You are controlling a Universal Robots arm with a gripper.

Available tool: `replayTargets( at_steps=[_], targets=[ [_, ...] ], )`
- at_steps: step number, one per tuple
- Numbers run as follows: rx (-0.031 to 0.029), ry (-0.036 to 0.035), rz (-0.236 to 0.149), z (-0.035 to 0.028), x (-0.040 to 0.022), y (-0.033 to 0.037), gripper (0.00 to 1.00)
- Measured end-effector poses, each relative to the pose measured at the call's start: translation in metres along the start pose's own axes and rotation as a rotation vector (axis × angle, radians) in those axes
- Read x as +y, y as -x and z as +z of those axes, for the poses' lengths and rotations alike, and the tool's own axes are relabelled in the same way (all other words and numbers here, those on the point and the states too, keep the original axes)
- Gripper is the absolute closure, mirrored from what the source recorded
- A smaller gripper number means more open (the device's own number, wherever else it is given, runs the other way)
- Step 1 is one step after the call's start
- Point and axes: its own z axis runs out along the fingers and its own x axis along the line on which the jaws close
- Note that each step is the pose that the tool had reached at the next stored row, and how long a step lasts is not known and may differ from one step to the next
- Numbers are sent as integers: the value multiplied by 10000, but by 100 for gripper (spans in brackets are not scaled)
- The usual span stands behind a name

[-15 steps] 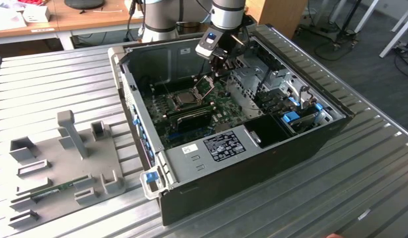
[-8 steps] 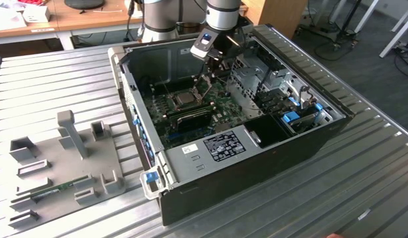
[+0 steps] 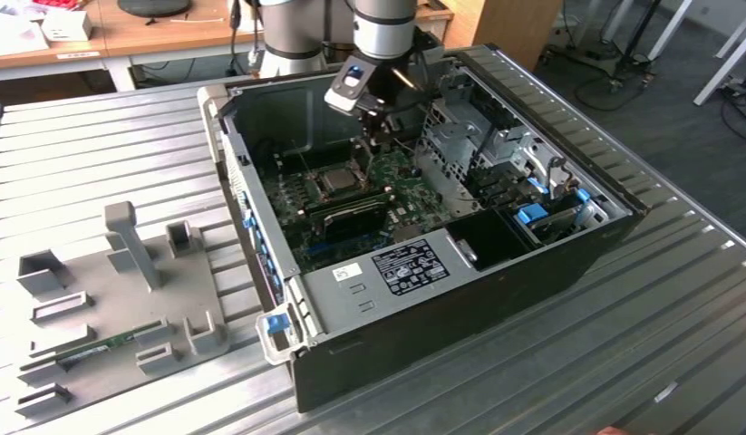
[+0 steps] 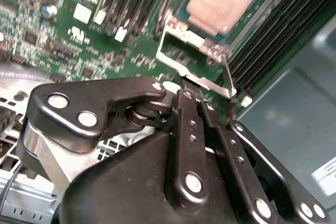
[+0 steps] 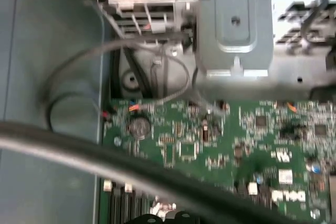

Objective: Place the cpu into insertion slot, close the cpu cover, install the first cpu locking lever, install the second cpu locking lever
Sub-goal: 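Close the cpu cover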

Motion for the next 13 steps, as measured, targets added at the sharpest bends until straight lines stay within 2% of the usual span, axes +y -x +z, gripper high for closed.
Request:
replayTargets(
  at_steps=[9,10,13],
  targets=[
    [-1,229,1,-5,-390,-5,90],
    [0,239,1,-6,-412,-5,90],
    [-1,241,0,-6,-419,-6,90]
  ],
)
